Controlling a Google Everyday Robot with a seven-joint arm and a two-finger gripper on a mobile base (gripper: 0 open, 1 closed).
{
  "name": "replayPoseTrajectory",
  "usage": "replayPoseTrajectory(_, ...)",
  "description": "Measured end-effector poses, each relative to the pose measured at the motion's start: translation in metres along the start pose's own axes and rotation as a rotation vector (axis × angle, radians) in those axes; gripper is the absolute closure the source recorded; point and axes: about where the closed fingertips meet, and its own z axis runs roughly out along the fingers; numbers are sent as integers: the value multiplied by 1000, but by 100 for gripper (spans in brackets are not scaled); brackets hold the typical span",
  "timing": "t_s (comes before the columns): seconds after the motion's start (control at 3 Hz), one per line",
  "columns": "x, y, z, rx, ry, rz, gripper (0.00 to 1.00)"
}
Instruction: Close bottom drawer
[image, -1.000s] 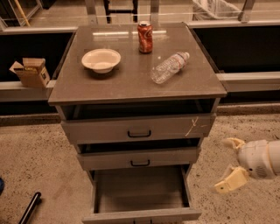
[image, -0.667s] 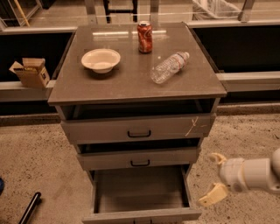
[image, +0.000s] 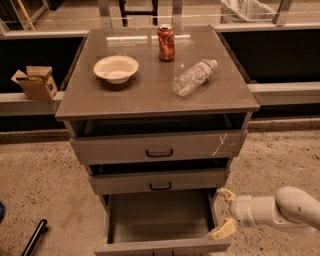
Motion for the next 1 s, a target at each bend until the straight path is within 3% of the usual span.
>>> replayPoseTrajectory(0.33,10,-22,5,15,-64,-1,0)
replayPoseTrajectory(0.67,19,-25,12,51,30,8,0)
replayPoseTrajectory(1.0,44,-40,28,88,70,-47,0)
